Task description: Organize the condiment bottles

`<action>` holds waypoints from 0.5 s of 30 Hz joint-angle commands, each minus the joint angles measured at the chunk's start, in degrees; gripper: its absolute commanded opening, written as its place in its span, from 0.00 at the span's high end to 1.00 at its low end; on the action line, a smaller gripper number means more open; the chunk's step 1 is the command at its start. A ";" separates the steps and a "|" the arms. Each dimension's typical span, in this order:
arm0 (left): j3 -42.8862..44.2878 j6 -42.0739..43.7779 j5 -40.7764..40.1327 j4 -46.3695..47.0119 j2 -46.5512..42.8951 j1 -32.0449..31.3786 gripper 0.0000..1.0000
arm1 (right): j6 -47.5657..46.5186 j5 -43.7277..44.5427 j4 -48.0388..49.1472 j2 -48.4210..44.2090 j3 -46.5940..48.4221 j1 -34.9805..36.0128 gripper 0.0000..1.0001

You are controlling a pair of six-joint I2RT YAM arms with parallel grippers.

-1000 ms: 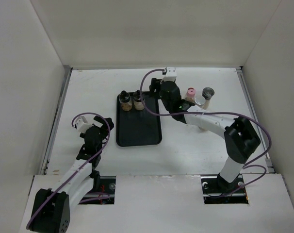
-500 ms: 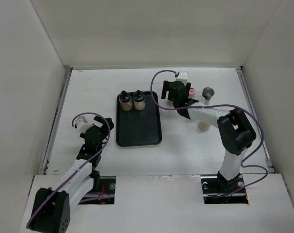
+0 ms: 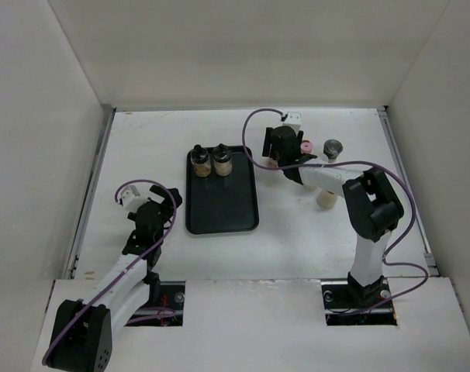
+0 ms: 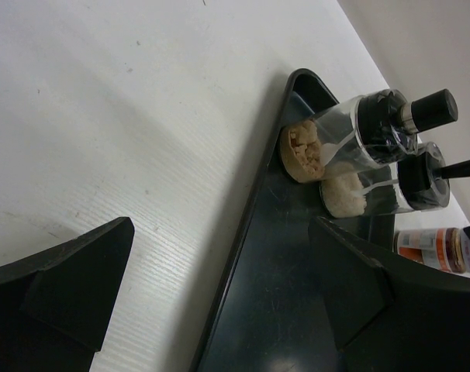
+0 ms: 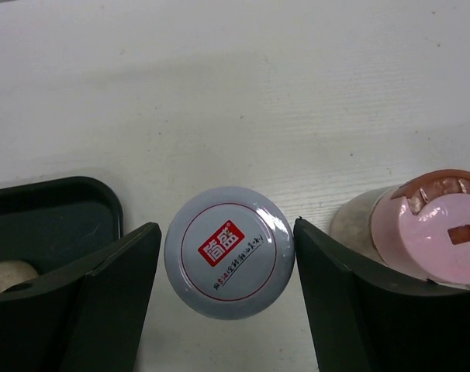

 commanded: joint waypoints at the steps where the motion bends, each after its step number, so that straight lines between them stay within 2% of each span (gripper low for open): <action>1: -0.02 0.62 -0.43 2.84 -0.97 -0.23 0.00 | -0.58 -0.35 -0.11 1.13 3.22 -0.05 0.24; 3: -0.11 0.70 -0.78 2.84 -1.06 -0.14 0.00 | -0.94 -0.35 -0.73 1.57 3.75 -0.05 0.24; 7: -0.19 0.70 -0.25 2.75 -1.58 0.12 0.00 | -0.94 -0.17 -1.35 1.40 3.93 -0.05 0.34; 10: -0.28 0.70 -0.78 2.84 -1.41 0.03 0.00 | -0.76 0.18 -1.35 0.52 3.58 -0.05 0.50; 15: -0.19 0.70 -0.60 2.93 -1.59 -0.05 0.00 | -0.93 -0.34 4.88 -7.28 -0.99 0.73 0.53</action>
